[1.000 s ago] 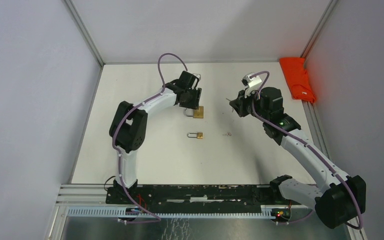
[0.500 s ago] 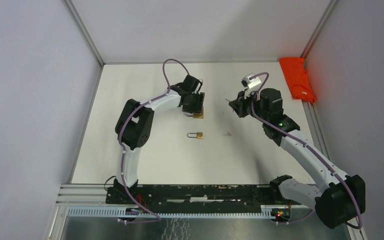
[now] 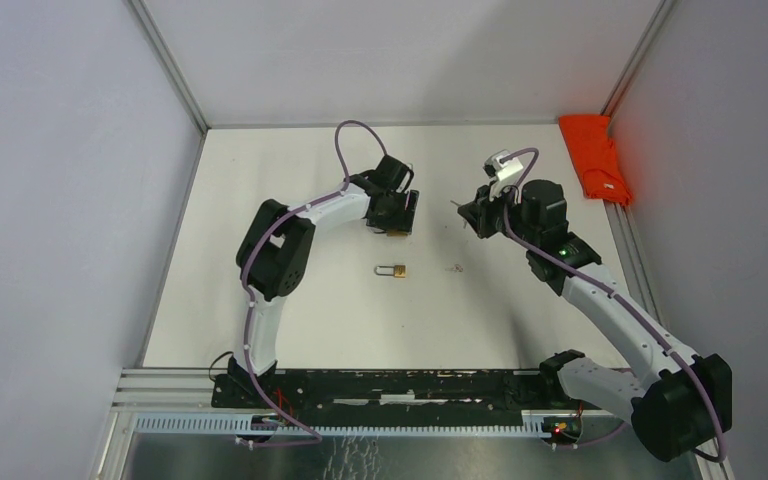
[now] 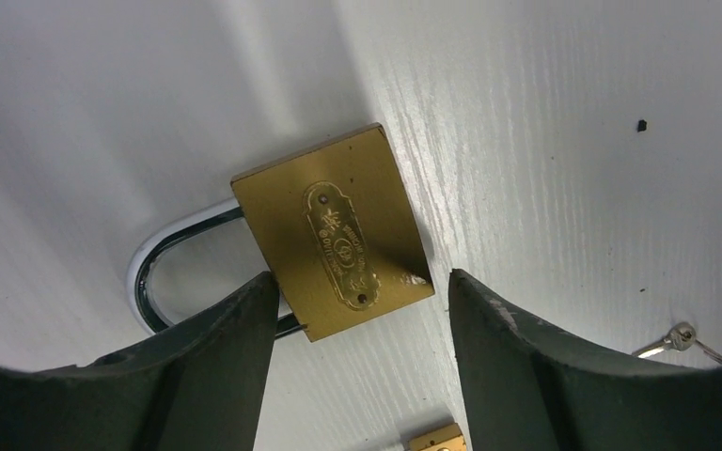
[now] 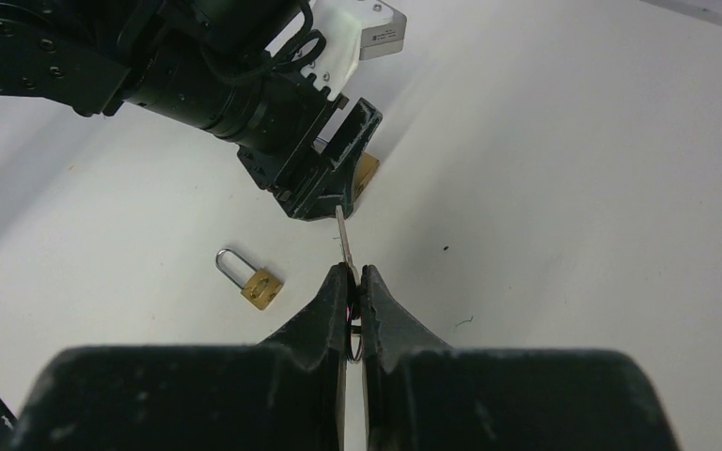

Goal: Unlock with the key
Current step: Pick up the lock from the center of the board.

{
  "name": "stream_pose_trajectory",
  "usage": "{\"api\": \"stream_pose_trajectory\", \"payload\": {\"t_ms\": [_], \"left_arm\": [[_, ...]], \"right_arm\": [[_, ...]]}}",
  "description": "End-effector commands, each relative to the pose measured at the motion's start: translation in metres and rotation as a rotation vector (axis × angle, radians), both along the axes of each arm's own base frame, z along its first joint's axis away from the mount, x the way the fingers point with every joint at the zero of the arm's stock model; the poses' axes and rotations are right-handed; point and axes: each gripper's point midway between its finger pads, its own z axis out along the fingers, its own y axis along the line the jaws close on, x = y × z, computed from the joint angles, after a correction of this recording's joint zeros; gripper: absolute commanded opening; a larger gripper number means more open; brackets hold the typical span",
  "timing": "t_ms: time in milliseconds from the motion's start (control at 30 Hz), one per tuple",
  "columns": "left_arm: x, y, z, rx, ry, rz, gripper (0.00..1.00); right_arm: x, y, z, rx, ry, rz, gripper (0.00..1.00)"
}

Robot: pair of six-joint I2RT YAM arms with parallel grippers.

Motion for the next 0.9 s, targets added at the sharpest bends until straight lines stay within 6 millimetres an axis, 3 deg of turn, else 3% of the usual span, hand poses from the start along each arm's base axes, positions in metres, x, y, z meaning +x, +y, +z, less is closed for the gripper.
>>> {"api": "stream_pose_trajectory", "payload": {"t_ms": [0,433,700,867], "left_arm": [[0.01,0.002,-0.002,0.019,-0.013,0.08,0.71],[0.008,0.018,-0.018,0.131,-0.008,0.129,0.63],[-0.004,0.027,-0.031,0.178,0.027,0.147,0.65],[-0.006,0.031,-0.029,0.189,0.026,0.149,0.68]], "right_arm": [[0.002,0.001,0.017,0.022,-0.07,0.01,0.0],[0.003,0.005,0.02,0.045,-0.079,0.026,0.0],[0.002,0.006,0.016,0.051,-0.07,0.03,0.0],[0.001,0.006,0.013,0.049,-0.065,0.029,0.0]]}}
